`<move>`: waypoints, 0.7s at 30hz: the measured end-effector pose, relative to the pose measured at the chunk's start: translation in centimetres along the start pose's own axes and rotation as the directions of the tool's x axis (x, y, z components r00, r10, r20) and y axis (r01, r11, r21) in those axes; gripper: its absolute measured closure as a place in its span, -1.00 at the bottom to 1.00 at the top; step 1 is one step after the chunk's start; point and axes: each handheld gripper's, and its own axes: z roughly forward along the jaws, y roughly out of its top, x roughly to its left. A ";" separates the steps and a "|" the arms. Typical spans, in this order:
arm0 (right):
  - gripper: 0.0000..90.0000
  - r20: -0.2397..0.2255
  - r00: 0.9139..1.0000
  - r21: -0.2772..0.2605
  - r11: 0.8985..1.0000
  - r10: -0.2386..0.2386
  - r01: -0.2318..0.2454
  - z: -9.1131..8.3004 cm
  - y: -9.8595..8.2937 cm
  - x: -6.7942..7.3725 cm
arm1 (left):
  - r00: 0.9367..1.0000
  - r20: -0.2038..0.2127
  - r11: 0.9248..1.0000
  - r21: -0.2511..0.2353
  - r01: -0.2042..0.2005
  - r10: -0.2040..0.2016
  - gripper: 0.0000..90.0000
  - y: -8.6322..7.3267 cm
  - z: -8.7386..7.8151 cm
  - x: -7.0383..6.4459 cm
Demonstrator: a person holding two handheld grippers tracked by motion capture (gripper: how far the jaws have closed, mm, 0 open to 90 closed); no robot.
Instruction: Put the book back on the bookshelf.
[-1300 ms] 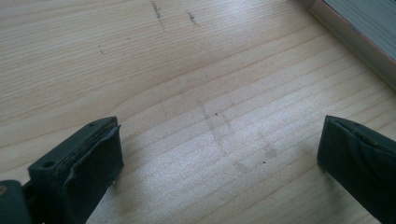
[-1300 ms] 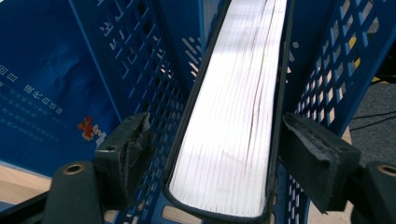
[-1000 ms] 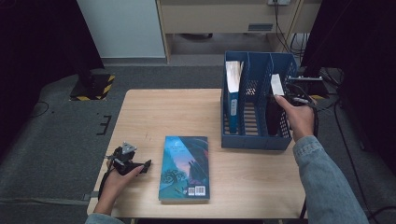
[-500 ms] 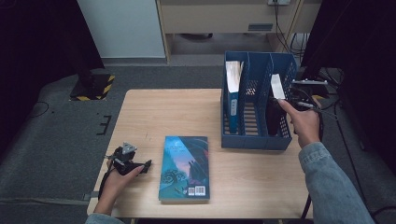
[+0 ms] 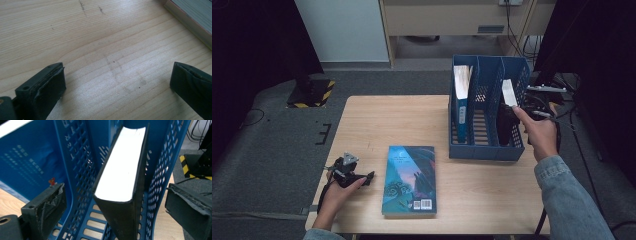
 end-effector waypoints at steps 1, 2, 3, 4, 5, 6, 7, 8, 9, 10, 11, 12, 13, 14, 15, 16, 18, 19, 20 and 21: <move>-0.90 -0.004 1.000 0.000 1.000 -0.009 0.009 -0.1 0.0 0.1 | 1.000 0.000 1.000 0.000 0.000 0.000 -1.00 0.0 0.0 0.0; -0.90 -0.004 1.000 -0.002 1.000 -0.014 0.014 -0.2 -0.1 0.2 | 1.000 0.000 1.000 0.000 0.000 0.000 -1.00 0.0 0.0 0.0; -0.90 -0.007 1.000 -0.002 1.000 -0.017 0.017 -0.3 -0.1 0.3 | 1.000 0.000 1.000 0.000 0.000 0.000 -1.00 0.0 0.0 0.0; -0.90 -0.007 1.000 -0.001 1.000 -0.027 0.027 -0.5 -0.2 0.4 | 1.000 0.000 1.000 0.000 0.000 0.000 -1.00 0.0 0.0 0.0; -0.89 -0.002 0.999 -0.001 0.999 -0.037 0.037 -0.6 -0.2 0.5 | 1.000 0.000 1.000 0.000 0.000 0.000 -1.00 0.0 0.0 0.0; -0.89 0.001 0.999 -0.002 0.999 -0.044 0.044 -0.7 -0.3 0.5 | 1.000 0.001 1.000 0.000 0.000 0.000 -1.00 0.0 0.0 0.0; -0.89 0.000 0.999 -0.003 0.999 -0.044 0.044 -0.8 -0.4 0.6 | 1.000 0.001 1.000 0.000 0.000 0.000 -1.00 0.0 0.0 0.0; -0.89 -0.002 0.999 -0.002 0.999 -0.041 0.041 -0.9 -0.6 0.7 | 1.000 0.001 1.000 0.000 -0.001 0.001 -1.00 0.0 0.0 0.0; -0.89 -0.008 0.999 -0.009 0.999 -0.036 0.036 -1.2 -1.0 0.8 | 1.000 0.001 1.000 0.000 -0.001 0.001 -1.00 0.0 0.0 0.0; -0.88 -0.010 0.999 -0.013 0.999 -0.037 0.037 -1.3 -1.1 0.9 | 1.000 0.001 1.000 0.000 -0.001 0.001 -1.00 0.0 0.0 0.0; -0.89 -0.013 0.999 -0.013 0.999 -0.044 0.044 -1.4 -1.4 1.0 | 1.000 0.001 1.000 0.000 -0.001 0.001 -1.00 0.0 0.0 0.0; -0.89 -0.017 0.999 -0.009 0.999 -0.047 0.047 -1.6 -1.8 1.1 | 1.000 0.001 1.000 0.000 -0.001 0.001 -1.00 0.0 0.0 0.0; -0.89 -0.020 0.999 -0.009 0.999 -0.048 0.048 -1.7 -2.1 1.2 | 1.000 0.001 1.000 -0.001 0.000 0.000 -1.00 0.0 0.0 -0.1; -0.89 -0.020 0.998 -0.007 0.999 -0.051 0.051 -1.8 -2.3 1.2 | 1.000 0.001 1.000 -0.001 0.000 0.000 -1.00 0.0 0.0 -0.1; -0.89 -0.019 0.999 -0.005 0.999 -0.048 0.047 -2.0 -2.5 1.2 | 1.000 0.001 1.000 -0.002 0.000 0.000 -1.00 0.0 0.0 -0.1; -0.88 -0.015 0.999 -0.007 0.999 -0.049 0.049 -2.2 -2.7 1.2 | 1.000 0.001 1.000 -0.002 0.000 0.000 -1.00 0.0 0.0 -0.1; -0.88 0.002 0.999 -0.006 0.999 -0.046 0.046 -2.6 -3.1 1.3 | 1.000 0.002 1.000 -0.002 -0.001 0.001 -1.00 0.0 0.0 -0.1; -0.87 0.003 0.999 -0.007 0.999 -0.045 0.045 -2.8 -3.2 1.4 | 1.000 0.002 1.000 -0.002 -0.002 0.002 -1.00 0.0 0.0 -0.1; -0.86 -0.001 0.999 -0.004 0.999 -0.039 0.039 -3.1 -3.6 1.5 | 1.000 0.003 1.000 -0.002 -0.003 0.003 -1.00 0.0 0.1 -0.1; -0.83 -0.002 1.000 0.001 1.000 -0.028 0.028 -3.3 -3.9 1.7 | 1.000 0.003 1.000 -0.002 -0.003 0.003 -1.00 0.0 0.1 -0.1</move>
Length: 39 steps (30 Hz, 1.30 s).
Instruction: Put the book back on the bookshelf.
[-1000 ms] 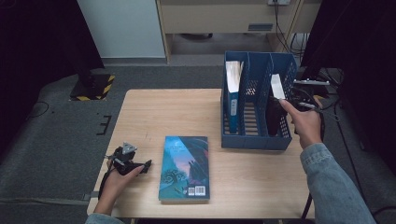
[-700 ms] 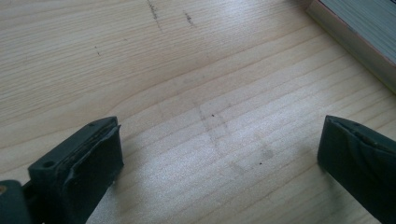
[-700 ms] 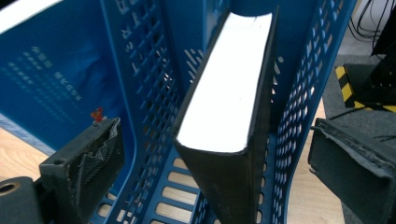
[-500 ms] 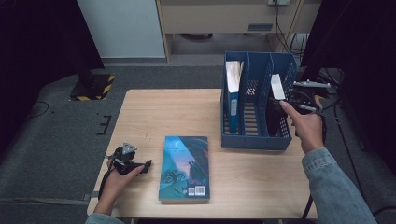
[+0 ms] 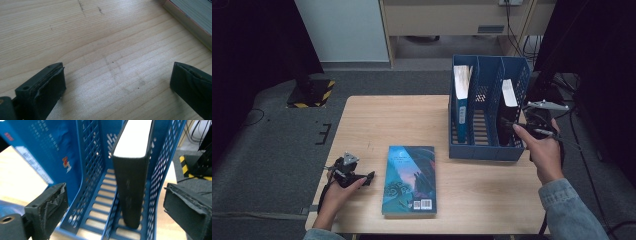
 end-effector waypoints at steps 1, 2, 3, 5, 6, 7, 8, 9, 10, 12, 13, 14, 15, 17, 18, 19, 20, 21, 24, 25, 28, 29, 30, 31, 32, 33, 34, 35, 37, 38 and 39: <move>-0.82 -0.001 1.000 0.005 1.000 0.003 -0.003 -0.2 -0.3 0.2 | 1.000 0.001 1.000 0.000 -0.001 0.001 -1.00 0.0 0.0 0.0; -0.82 -0.006 1.000 0.010 1.000 -0.001 0.002 -0.5 -0.8 0.5 | 1.000 0.002 1.000 0.000 -0.001 0.001 -1.00 0.0 0.0 0.0; -0.77 -0.011 1.000 0.013 1.000 -0.007 0.007 -0.6 -1.2 0.7 | 1.000 0.004 1.000 0.000 -0.001 0.001 -1.00 0.0 0.0 0.0; -0.71 0.013 1.000 0.016 1.000 -0.011 0.011 -0.9 -2.0 1.2 | 1.000 0.005 1.000 0.001 -0.004 0.004 -1.00 0.0 0.0 0.1; -0.71 0.013 1.000 0.019 1.000 -0.011 0.011 -1.0 -2.3 1.4 | 1.000 0.005 1.000 0.001 -0.004 0.004 -1.00 0.0 0.0 0.0; -0.71 0.002 1.000 0.015 1.000 -0.019 0.019 -1.1 -2.7 1.6 | 1.000 0.005 1.000 0.001 -0.004 0.004 -1.00 0.0 0.0 0.0; -0.72 -0.006 1.000 0.015 1.000 -0.020 0.020 -1.1 -3.1 1.7 | 1.000 0.005 1.000 0.001 -0.003 0.003 -1.00 0.0 0.0 0.1; -0.72 -0.014 1.000 0.018 1.000 -0.021 0.021 -1.1 -3.5 1.9 | 1.000 0.005 1.000 0.001 -0.003 0.003 -1.00 0.0 0.0 0.0; -0.73 -0.022 0.999 0.015 0.999 -0.030 0.030 -1.1 -3.9 2.1 | 1.000 0.005 1.000 0.001 -0.003 0.003 -1.00 0.0 0.0 0.0; -0.73 -0.039 0.999 0.010 0.999 -0.033 0.033 -1.2 -4.5 2.5 | 1.000 0.005 1.000 0.000 -0.003 0.003 -1.00 0.0 0.0 0.0; -0.74 -0.049 0.998 0.005 0.999 -0.044 0.045 -1.2 -5.0 2.8 | 1.000 0.004 1.000 0.000 -0.003 0.003 -1.00 0.0 0.0 0.0; -0.75 -0.058 0.997 0.005 0.999 -0.044 0.044 -1.3 -5.4 3.1 | 1.000 0.005 1.000 0.001 -0.003 0.003 -1.00 0.0 0.0 0.0; -0.75 -0.078 0.996 0.002 0.999 -0.041 0.041 -1.3 -5.7 3.5 | 1.000 0.007 1.000 0.000 -0.003 0.003 -1.00 0.1 0.1 0.1; -0.75 -0.123 0.992 -0.003 0.999 -0.040 0.040 -1.2 -6.4 4.2 | 1.000 0.010 1.000 -0.001 -0.005 0.005 -1.00 0.2 0.2 0.2; -0.75 -0.132 0.990 -0.002 0.999 -0.051 0.051 -1.1 -6.7 4.7 | 1.000 0.010 1.000 -0.004 -0.003 0.003 -1.00 0.2 0.2 0.2; -0.75 -0.137 0.989 0.002 0.998 -0.055 0.056 -1.0 -6.9 5.0 | 1.000 0.010 1.000 -0.004 -0.004 0.004 -1.00 0.2 0.2 0.2; -0.75 -0.152 0.987 0.006 0.998 -0.056 0.057 -0.8 -7.2 5.5 | 1.000 0.010 1.000 -0.004 -0.003 0.003 -1.00 0.2 0.2 0.2; -0.75 -0.168 0.984 0.013 0.998 -0.058 0.062 -0.6 -7.5 6.0 | 1.000 0.010 1.000 -0.004 -0.005 0.005 -1.00 0.2 0.2 0.2; -0.74 -0.194 0.977 0.037 0.995 -0.083 0.092 0.1 -8.1 7.4 | 1.000 0.008 1.000 -0.004 -0.004 0.004 -1.00 0.2 0.2 0.2; -0.73 -0.201 0.975 0.052 0.993 -0.094 0.107 0.3 -8.2 7.8 | 1.000 0.008 1.000 -0.004 -0.004 0.004 -1.00 0.2 0.2 0.2; -0.71 -0.208 0.970 0.094 0.985 -0.126 0.148 0.8 -8.6 8.5 | 1.000 0.007 1.000 -0.004 -0.002 0.002 -1.00 0.2 0.2 0.2; -0.71 -0.213 0.968 0.107 0.982 -0.132 0.158 1.0 -8.7 8.8 | 1.000 0.007 1.000 -0.003 -0.003 0.003 -1.00 0.2 0.2 0.2; -0.72 -0.218 0.966 0.116 0.979 -0.138 0.166 1.1 -8.9 9.1 | 1.000 0.006 1.000 -0.003 -0.002 0.002 -1.00 0.2 0.2 0.2; -0.72 -0.223 0.965 0.118 0.979 -0.138 0.167 1.2 -8.9 9.3 | 1.000 0.006 1.000 -0.003 -0.002 0.002 -1.00 0.2 0.2 0.2; -0.72 -0.230 0.964 0.130 0.978 -0.132 0.165 1.2 -9.0 9.6 | 1.000 0.006 1.000 -0.003 -0.002 0.002 -1.00 0.2 0.2 0.2; -0.72 -0.237 0.962 0.141 0.975 -0.135 0.171 1.3 -9.0 9.9 | 1.000 0.007 1.000 -0.003 -0.002 0.002 -1.00 0.2 0.2 0.2; -0.72 -0.243 0.960 0.149 0.973 -0.138 0.177 1.4 -9.0 10.3 | 1.000 0.009 1.000 -0.003 -0.003 0.004 -1.00 0.2 0.2 0.2; -0.72 -0.250 0.958 0.152 0.972 -0.140 0.182 1.5 -9.0 10.6 | 1.000 0.011 1.000 -0.004 -0.005 0.005 -1.00 0.2 0.2 0.2; -0.72 -0.266 0.954 0.167 0.968 -0.138 0.187 1.9 -9.2 11.3 | 1.000 0.012 1.000 -0.003 -0.005 0.005 -1.00 0.2 0.2 0.2; -0.72 -0.278 0.952 0.175 0.967 -0.131 0.184 2.1 -9.2 11.6 | 1.000 0.012 1.000 -0.003 -0.006 0.006 -1.00 0.2 0.2 0.2; -0.72 -0.287 0.948 0.178 0.965 -0.137 0.193 2.4 -9.4 12.1 | 1.000 0.012 1.000 -0.003 -0.006 0.006 -1.00 0.2 0.2 0.2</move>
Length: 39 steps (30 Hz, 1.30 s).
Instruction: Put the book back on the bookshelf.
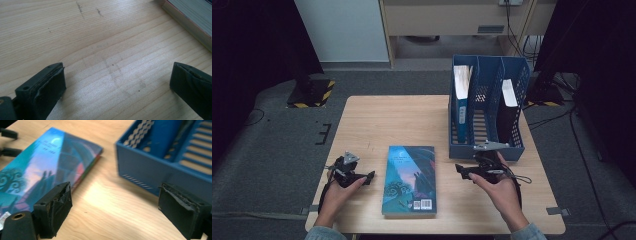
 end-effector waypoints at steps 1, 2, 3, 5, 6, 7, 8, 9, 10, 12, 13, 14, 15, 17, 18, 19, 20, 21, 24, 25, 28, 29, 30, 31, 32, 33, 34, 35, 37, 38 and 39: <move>-0.72 -0.003 1.000 0.007 1.000 -0.002 0.002 0.3 0.0 0.3 | 1.000 0.000 1.000 0.000 0.000 0.000 -1.00 0.0 0.0 0.0; -0.73 -0.017 1.000 0.019 1.000 -0.012 0.012 0.7 -0.1 0.9 | 1.000 0.000 1.000 0.000 0.000 0.000 -1.00 0.0 0.0 0.0; -0.75 -0.035 0.999 0.023 1.000 -0.015 0.016 1.1 -0.2 1.3 | 1.000 0.000 1.000 0.000 0.000 0.000 -1.00 0.0 0.0 0.0; -0.78 -0.068 0.997 0.034 0.999 -0.025 0.027 1.7 -0.2 2.1 | 1.000 0.002 1.000 0.000 -0.002 0.002 -1.00 0.0 0.0 0.0; -0.79 -0.072 0.996 0.038 0.998 -0.049 0.052 2.1 -0.3 2.7 | 1.000 0.006 1.000 0.000 -0.005 0.005 -1.00 0.0 0.0 0.1; -0.81 -0.077 0.995 0.044 0.997 -0.068 0.071 2.4 -0.3 3.1 | 1.000 0.010 1.000 0.001 -0.012 0.012 -1.00 -0.1 -0.1 0.1; -0.82 -0.085 0.994 0.047 0.996 -0.076 0.080 2.7 -0.3 3.5 | 1.000 0.014 1.000 0.002 -0.017 0.017 -1.00 -0.1 -0.1 0.2; -0.82 -0.092 0.992 0.046 0.994 -0.090 0.094 3.0 -0.3 3.8 | 1.000 0.016 1.000 0.002 -0.019 0.018 -1.00 -0.1 -0.2 0.2; -0.82 -0.096 0.991 0.048 0.994 -0.097 0.102 3.2 -0.3 4.0 | 1.000 0.017 1.000 0.006 -0.017 0.017 -1.00 -0.1 -0.2 0.3; -0.83 -0.106 0.988 0.059 0.991 -0.113 0.120 4.0 -0.4 4.6 | 1.000 0.017 1.000 0.012 -0.018 0.018 -0.98 -0.1 -0.3 0.4; -0.83 -0.113 0.987 0.072 0.990 -0.111 0.120 4.4 -0.5 4.9 | 1.000 0.010 1.000 0.012 -0.006 0.006 -0.96 -0.1 -0.4 0.5; -0.82 -0.120 0.986 0.074 0.989 -0.119 0.128 4.8 -0.6 5.1 | 1.000 0.014 1.000 0.005 0.001 -0.001 -0.92 0.0 -0.6 0.5; -0.77 -0.136 0.982 0.080 0.986 -0.131 0.143 5.1 -0.8 5.2 | 1.000 0.025 1.000 -0.007 0.000 0.000 -0.89 0.0 -0.7 0.5; -0.71 -0.152 0.978 0.094 0.983 -0.143 0.158 5.7 -1.1 5.5 | 0.999 0.025 1.000 -0.021 -0.020 0.020 -0.89 0.2 -1.1 0.4; -0.69 -0.157 0.977 0.105 0.982 -0.142 0.160 5.9 -1.2 5.6 | 0.999 0.030 0.999 -0.028 -0.025 0.026 -0.88 0.3 -1.4 0.2; -0.69 -0.159 0.978 0.117 0.981 -0.138 0.157 6.2 -1.4 5.7 | 0.999 0.045 0.999 -0.031 -0.027 0.028 -0.88 0.4 -1.6 0.0; -0.69 -0.164 0.977 0.118 0.981 -0.133 0.154 6.3 -1.5 5.8 | 0.998 0.058 0.999 -0.037 -0.021 0.024 -0.88 0.4 -1.8 -0.2; -0.69 -0.165 0.978 0.117 0.981 -0.131 0.152 6.4 -1.6 5.8 | 0.997 0.070 0.999 -0.048 -0.025 0.028 -0.88 0.6 -2.0 -0.4; -0.59 -0.173 0.975 0.123 0.979 -0.141 0.164 6.8 -1.9 6.1 | 0.992 0.126 0.996 -0.092 -0.009 0.020 -0.71 1.0 -2.8 -1.0; -0.60 -0.188 0.972 0.122 0.979 -0.142 0.166 6.9 -2.0 6.1 | 0.989 0.147 0.996 -0.094 0.003 0.011 -0.70 1.1 -3.1 -1.3; -0.64 -0.206 0.967 0.123 0.976 -0.152 0.179 7.4 -2.5 6.5 | 0.986 0.167 0.996 -0.086 0.020 -0.005 -0.71 1.4 -3.3 -2.0; -0.65 -0.209 0.965 0.120 0.975 -0.159 0.187 7.4 -2.7 6.6 | 0.982 0.187 0.993 -0.108 0.050 -0.029 -0.72 1.7 -3.5 -2.2; -0.66 -0.214 0.963 0.118 0.974 -0.165 0.193 7.4 -2.9 6.7 | 0.979 0.196 0.990 -0.119 0.071 -0.046 -0.73 1.8 -3.7 -2.4; -0.65 -0.214 0.964 0.108 0.977 -0.159 0.186 7.4 -3.0 6.7 | 0.976 0.206 0.986 -0.130 0.103 -0.074 -0.73 2.0 -3.8 -2.7; -0.66 -0.225 0.961 0.089 0.979 -0.162 0.185 7.2 -3.1 6.8 | 0.974 0.210 0.984 -0.134 0.118 -0.088 -0.73 2.0 -3.9 -3.0; -0.68 -0.224 0.961 0.083 0.979 -0.162 0.185 7.0 -3.2 6.8 | 0.975 0.204 0.984 -0.132 0.115 -0.087 -0.73 2.1 -3.9 -3.6; -0.72 -0.219 0.960 0.075 0.978 -0.176 0.196 6.9 -3.2 6.9 | 0.977 0.199 0.986 -0.131 0.102 -0.075 -0.73 2.2 -4.0 -3.9; -0.72 -0.213 0.961 0.070 0.978 -0.176 0.195 6.9 -3.3 7.0 | 0.981 0.191 0.989 -0.134 0.069 -0.042 -0.73 2.4 -4.2 -4.4; -0.72 -0.227 0.956 0.071 0.975 -0.188 0.209 6.9 -3.4 7.2 | 0.980 0.196 0.994 -0.109 0.030 -0.008 -0.73 2.3 -4.1 -5.2; -0.71 -0.234 0.955 0.076 0.976 -0.183 0.205 6.9 -3.4 7.3 | 0.981 0.192 0.996 -0.091 0.008 0.010 -0.73 2.2 -3.9 -5.7; -0.69 -0.250 0.952 0.073 0.976 -0.180 0.203 6.9 -3.4 7.4 | 0.982 0.185 0.997 -0.080 -0.005 0.019 -0.74 2.2 -3.9 -6.2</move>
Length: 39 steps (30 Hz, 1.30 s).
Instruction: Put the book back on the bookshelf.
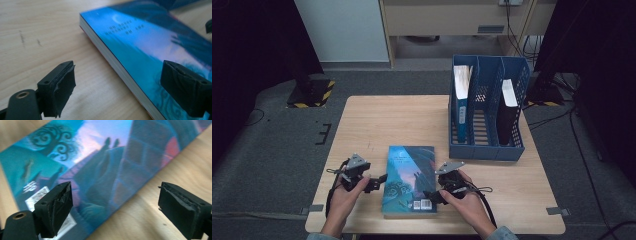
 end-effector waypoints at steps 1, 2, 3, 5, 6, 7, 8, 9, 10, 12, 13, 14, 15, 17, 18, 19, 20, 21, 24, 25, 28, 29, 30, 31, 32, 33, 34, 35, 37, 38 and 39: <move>-0.69 -0.020 1.000 -0.003 1.000 0.000 0.000 0.0 -0.1 0.1 | 1.000 0.009 1.000 0.005 -0.013 0.013 -0.74 0.0 0.1 -0.5; -0.69 -0.022 1.000 -0.004 1.000 -0.007 0.007 0.0 -0.2 0.3 | 1.000 0.017 1.000 0.001 -0.015 0.015 -0.76 0.1 0.1 -0.9; -0.70 -0.018 1.000 -0.001 1.000 -0.016 0.016 0.0 -0.2 0.3 | 1.000 0.021 1.000 -0.005 -0.016 0.016 -0.77 0.1 0.2 -1.2; -0.70 -0.015 0.999 0.019 0.999 -0.028 0.028 0.1 -0.4 0.3 | 0.999 0.014 1.000 0.003 -0.031 0.031 -0.77 0.0 0.2 -1.9; -0.71 -0.030 0.999 0.014 0.999 -0.030 0.031 0.1 -0.5 0.3 | 0.999 0.017 0.999 0.011 -0.041 0.041 -0.77 -0.1 0.3 -2.1; -0.71 -0.039 0.998 0.005 0.999 -0.039 0.040 0.0 -0.5 0.3 | 0.999 0.018 0.998 0.022 -0.052 0.052 -0.77 -0.3 0.3 -2.4; -0.72 -0.052 0.997 0.000 0.998 -0.057 0.057 -0.1 -0.6 0.3 | 0.998 0.013 0.998 0.022 -0.061 0.061 -0.77 -0.3 0.3 -2.5; -0.72 -0.054 0.997 0.003 0.998 -0.058 0.059 -0.1 -0.6 0.3 | 0.998 0.008 0.998 0.025 -0.065 0.065 -0.76 -0.4 0.2 -2.6; -0.72 -0.055 0.997 0.002 0.998 -0.057 0.057 -0.1 -0.7 0.2 | 0.998 0.007 0.997 0.026 -0.070 0.070 -0.76 -0.4 0.3 -2.6; -0.75 -0.059 0.997 0.020 0.998 -0.051 0.053 0.1 -0.9 0.2 | 0.997 0.008 0.997 0.029 -0.076 0.076 -0.74 -0.4 0.6 -2.8; -0.75 -0.077 0.997 0.013 0.999 -0.029 0.030 0.3 -1.1 -0.1 | 0.997 0.014 0.997 0.033 -0.076 0.076 -0.73 -0.4 0.8 -2.8; -0.74 -0.098 0.995 0.018 1.000 -0.014 0.016 0.4 -1.2 -0.3 | 0.997 0.016 0.997 0.032 -0.074 0.073 -0.71 -0.3 1.0 -3.0; -0.72 -0.114 0.993 0.021 1.000 0.011 -0.008 0.5 -1.2 -0.5 | 0.997 0.013 0.996 0.038 -0.076 0.075 -0.69 -0.3 1.1 -3.1; -0.72 -0.141 0.990 0.020 1.000 0.023 -0.020 0.6 -1.3 -0.9 | 0.996 0.005 0.995 0.048 -0.084 0.084 -0.65 -0.3 1.4 -3.3; -0.73 -0.147 0.989 0.020 0.999 0.032 -0.029 0.7 -1.3 -1.0 | 0.996 0.001 0.994 0.056 -0.094 0.094 -0.63 -0.3 1.5 -3.4; -0.73 -0.160 0.986 0.021 0.999 0.042 -0.040 0.8 -1.4 -1.1 | 0.996 0.001 0.994 0.052 -0.093 0.093 -0.62 -0.3 1.6 -3.5; -0.72 -0.169 0.985 0.019 0.999 0.042 -0.040 0.9 -1.4 -1.1 | 0.996 0.001 0.994 0.049 -0.093 0.093 -0.62 -0.3 1.6 -3.5; -0.73 -0.177 0.983 0.023 0.999 0.042 -0.038 0.9 -1.4 -1.1 | 0.996 0.002 0.995 0.049 -0.092 0.092 -0.61 -0.3 1.6 -3.5; -0.75 -0.172 0.984 0.023 0.999 0.040 -0.036 1.0 -1.4 -1.0 | 0.998 0.012 0.996 0.053 -0.070 0.069 -0.61 -0.4 1.7 -3.3; -0.75 -0.169 0.985 0.022 0.999 0.040 -0.037 1.0 -1.4 -0.9 | 0.998 0.015 0.997 0.054 -0.063 0.062 -0.60 -0.4 1.7 -3.2; -0.77 -0.159 0.986 0.027 0.999 0.043 -0.039 1.0 -1.3 -0.7 | 0.998 0.022 0.997 0.053 -0.060 0.059 -0.60 -0.4 1.7 -3.0; -0.78 -0.152 0.987 0.027 0.999 0.045 -0.041 1.1 -1.3 -0.6 | 0.998 0.019 0.997 0.052 -0.061 0.060 -0.60 -0.4 1.8 -2.9; -0.78 -0.151 0.987 0.027 0.999 0.047 -0.043 1.1 -1.3 -0.5 | 0.998 0.018 0.997 0.052 -0.061 0.060 -0.59 -0.3 1.8 -2.9; -0.78 -0.147 0.988 0.023 0.999 0.050 -0.047 1.2 -1.2 -0.4 | 0.998 0.018 0.997 0.051 -0.058 0.058 -0.59 -0.3 1.8 -2.9; -0.78 -0.148 0.988 0.025 0.999 0.048 -0.045 1.2 -1.2 -0.3 | 0.998 0.016 0.997 0.050 -0.062 0.062 -0.58 -0.3 1.9 -2.8; -0.78 -0.143 0.989 0.016 0.999 0.048 -0.046 1.3 -1.2 -0.2 | 0.998 0.010 0.996 0.052 -0.070 0.069 -0.58 -0.2 1.9 -2.9; -0.78 -0.146 0.988 0.016 0.999 0.050 -0.048 1.3 -1.2 -0.1 | 0.997 0.005 0.996 0.053 -0.075 0.075 -0.56 -0.1 1.9 -3.0; -0.78 -0.146 0.988 0.012 0.999 0.048 -0.046 1.4 -1.2 0.0 | 0.997 0.001 0.996 0.052 -0.079 0.079 -0.55 -0.1 1.9 -3.0; -0.78 -0.148 0.988 0.017 0.999 0.043 -0.041 1.3 -1.2 0.1 | 0.997 0.000 0.996 0.049 -0.081 0.081 -0.56 -0.1 1.9 -3.0; -0.78 -0.146 0.988 0.015 0.999 0.045 -0.044 1.3 -1.2 0.1 | 0.997 0.000 0.996 0.048 -0.080 0.081 -0.56 -0.2 1.9 -3.0; -0.78 -0.148 0.988 0.015 0.999 0.044 -0.042 1.3 -1.3 0.1 | 0.997 -0.001 0.995 0.046 -0.083 0.083 -0.56 -0.2 1.9 -3.0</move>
